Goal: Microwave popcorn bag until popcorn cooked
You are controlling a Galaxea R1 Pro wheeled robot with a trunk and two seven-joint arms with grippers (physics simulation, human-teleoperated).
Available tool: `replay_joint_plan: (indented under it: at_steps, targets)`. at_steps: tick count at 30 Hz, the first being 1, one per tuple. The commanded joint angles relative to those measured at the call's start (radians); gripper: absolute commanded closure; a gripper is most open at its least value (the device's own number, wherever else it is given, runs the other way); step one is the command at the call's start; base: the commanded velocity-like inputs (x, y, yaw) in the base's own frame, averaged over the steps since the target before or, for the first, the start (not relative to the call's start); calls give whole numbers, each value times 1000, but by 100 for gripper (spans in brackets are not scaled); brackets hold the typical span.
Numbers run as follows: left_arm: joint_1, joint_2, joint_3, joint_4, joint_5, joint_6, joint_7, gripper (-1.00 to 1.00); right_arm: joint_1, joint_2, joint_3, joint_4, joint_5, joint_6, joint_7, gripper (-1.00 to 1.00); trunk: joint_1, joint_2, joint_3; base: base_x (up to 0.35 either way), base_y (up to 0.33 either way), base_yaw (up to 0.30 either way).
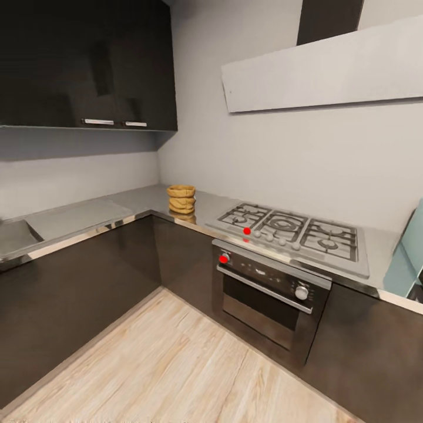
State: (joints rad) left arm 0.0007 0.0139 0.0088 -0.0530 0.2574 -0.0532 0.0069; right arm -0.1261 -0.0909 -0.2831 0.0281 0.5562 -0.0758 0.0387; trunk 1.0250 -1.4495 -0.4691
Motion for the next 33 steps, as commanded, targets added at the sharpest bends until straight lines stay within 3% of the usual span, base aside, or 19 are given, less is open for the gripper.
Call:
replay_joint_plan:
  at_steps: [1,25,33]
  targets:
    - [0,0,0,-1,4,-2,1,-100,-1,-1,-8,3,6,-6,1,-100,0,0,-1,0,0,282]
    - [0,0,0,-1,4,-2,1,-100,-1,-1,-13,3,0,-6,1,-100,0,0,-1,0,0,281]
    - [0,-3,3,-1,10,-1,1,-100,-1,0,-15,-1,10,-8,3,-100,0,0,-1,0,0,38]
